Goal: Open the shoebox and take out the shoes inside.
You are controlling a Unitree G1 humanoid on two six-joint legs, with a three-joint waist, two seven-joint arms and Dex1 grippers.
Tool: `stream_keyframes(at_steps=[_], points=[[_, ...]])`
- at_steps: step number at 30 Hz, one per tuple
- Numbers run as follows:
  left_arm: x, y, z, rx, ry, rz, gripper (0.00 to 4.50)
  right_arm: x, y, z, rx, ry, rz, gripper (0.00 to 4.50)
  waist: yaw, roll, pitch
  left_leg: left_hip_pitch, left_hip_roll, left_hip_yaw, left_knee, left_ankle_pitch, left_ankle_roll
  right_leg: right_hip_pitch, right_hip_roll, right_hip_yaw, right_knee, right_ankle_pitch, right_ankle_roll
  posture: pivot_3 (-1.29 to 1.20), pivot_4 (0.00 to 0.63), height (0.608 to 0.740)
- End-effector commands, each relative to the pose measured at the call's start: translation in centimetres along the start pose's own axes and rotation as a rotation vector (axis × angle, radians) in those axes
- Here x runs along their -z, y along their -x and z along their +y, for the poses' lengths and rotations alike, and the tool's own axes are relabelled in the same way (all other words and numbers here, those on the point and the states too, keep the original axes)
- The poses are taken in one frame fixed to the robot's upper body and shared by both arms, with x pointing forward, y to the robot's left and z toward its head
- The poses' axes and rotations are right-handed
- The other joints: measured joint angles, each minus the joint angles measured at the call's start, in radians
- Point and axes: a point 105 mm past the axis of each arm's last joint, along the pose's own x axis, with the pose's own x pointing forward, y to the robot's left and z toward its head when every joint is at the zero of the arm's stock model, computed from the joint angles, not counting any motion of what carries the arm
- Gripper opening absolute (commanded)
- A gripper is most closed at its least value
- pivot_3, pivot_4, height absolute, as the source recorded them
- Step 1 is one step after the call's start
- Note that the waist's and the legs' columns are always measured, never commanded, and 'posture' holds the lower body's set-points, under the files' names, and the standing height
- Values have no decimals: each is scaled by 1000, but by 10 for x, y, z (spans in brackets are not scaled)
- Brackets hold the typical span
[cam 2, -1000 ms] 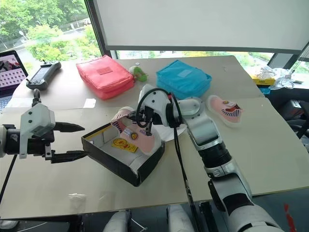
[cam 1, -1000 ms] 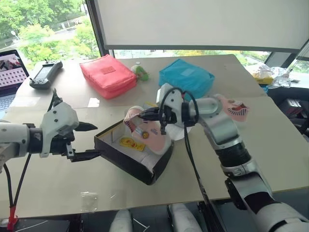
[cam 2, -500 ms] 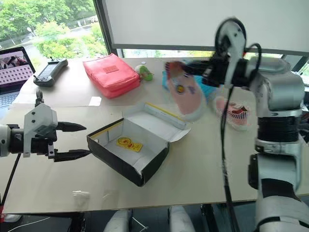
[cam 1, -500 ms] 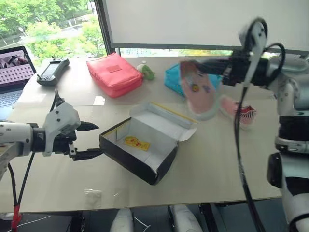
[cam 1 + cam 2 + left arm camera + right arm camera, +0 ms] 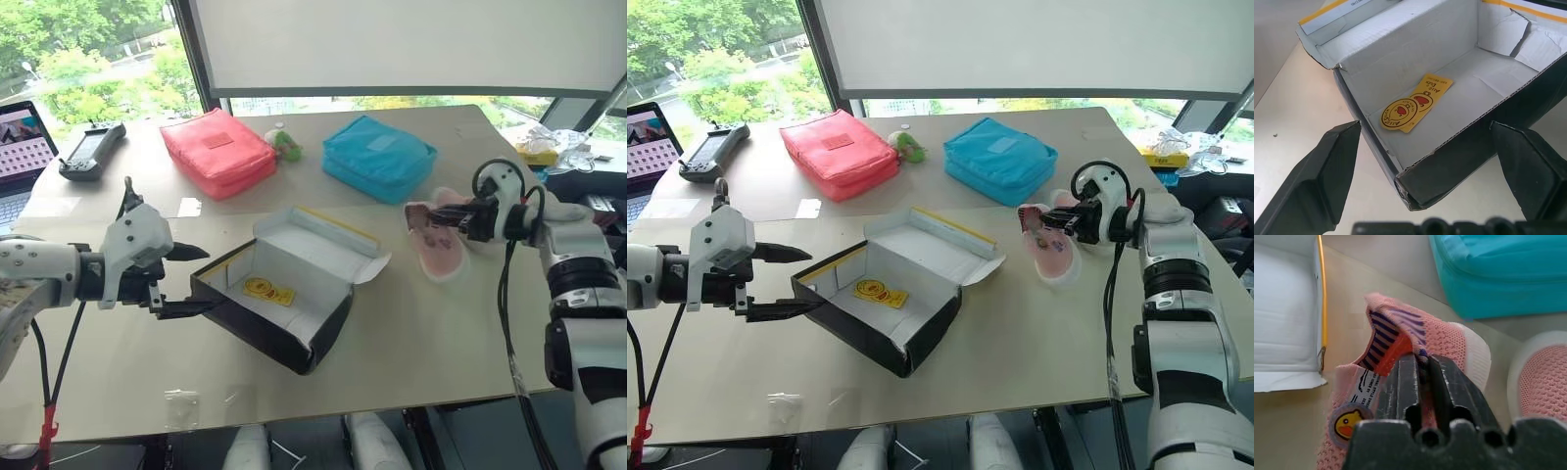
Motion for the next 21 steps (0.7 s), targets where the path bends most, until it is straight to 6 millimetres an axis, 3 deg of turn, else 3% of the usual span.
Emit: stream_keyframes(at_steps=[1, 6, 7, 8, 11, 13, 17, 20, 21], points=[[-7, 6, 0, -31, -38, -7, 4500, -15, 19, -22, 111, 110, -1, 2148, 1, 0, 0, 0, 0, 0, 0, 0, 0, 0, 0, 0, 0, 0, 0, 0, 150, 734], [-4, 8, -2, -48, -24, -8, 4500, -35, 38, -42, 223, 274, 36, 3850, 3, 0, 0, 0, -1, 0, 0, 0, 0, 0, 0, 0, 0, 0, 0, 0, 150, 734], [-4, 9, -1, -61, -19, -13, 4500, -45, 37, -40, 215, 280, 2, 4318, 3, 0, 0, 0, 0, 0, 0, 0, 0, 0, 0, 0, 0, 0, 0, 0, 150, 734], [-4, 8, 1, -82, -14, -22, 4500, -58, 35, -36, 202, 309, -35, 4479, 0, 0, 0, 0, -1, 0, 0, 0, 0, 0, 0, 0, 0, 0, 0, 0, 150, 734], [-3, 4, 17, -206, -14, -58, 4500, -90, 23, -21, 194, 372, -145, 4479, -10, 0, 0, 4, -1, 0, 0, 0, 0, 2, 0, 2, 2, 0, 0, 0, 150, 734], [0, 3, 32, -323, -8, -87, 4500, -96, 18, -19, 268, 400, -171, 4479, -14, 0, 0, 6, -1, 1, 0, 0, 0, 3, 0, 3, 3, 0, 0, 0, 150, 734], [4, 14, 70, -679, -13, -147, 4500, -91, 21, -23, 525, 331, -273, 4479, 5, -1, -1, 8, -1, 0, 2, 0, 0, 6, 1, 2, 3, 1, 0, 0, 150, 734], [6, 23, 81, -834, 103, -266, 4500, -82, 31, -12, 636, 64, -466, 4479, 22, -1, -1, 4, -1, 0, 3, 0, 0, 5, 0, 3, 1, 2, 2, 0, 150, 734], [13, 24, 82, -871, 151, -289, 4500, -70, 38, -8, 697, -47, -513, 4479, 28, -1, -1, 4, -2, 0, 4, 0, 0, 5, 0, 3, 1, 3, 1, 0, 150, 734]])
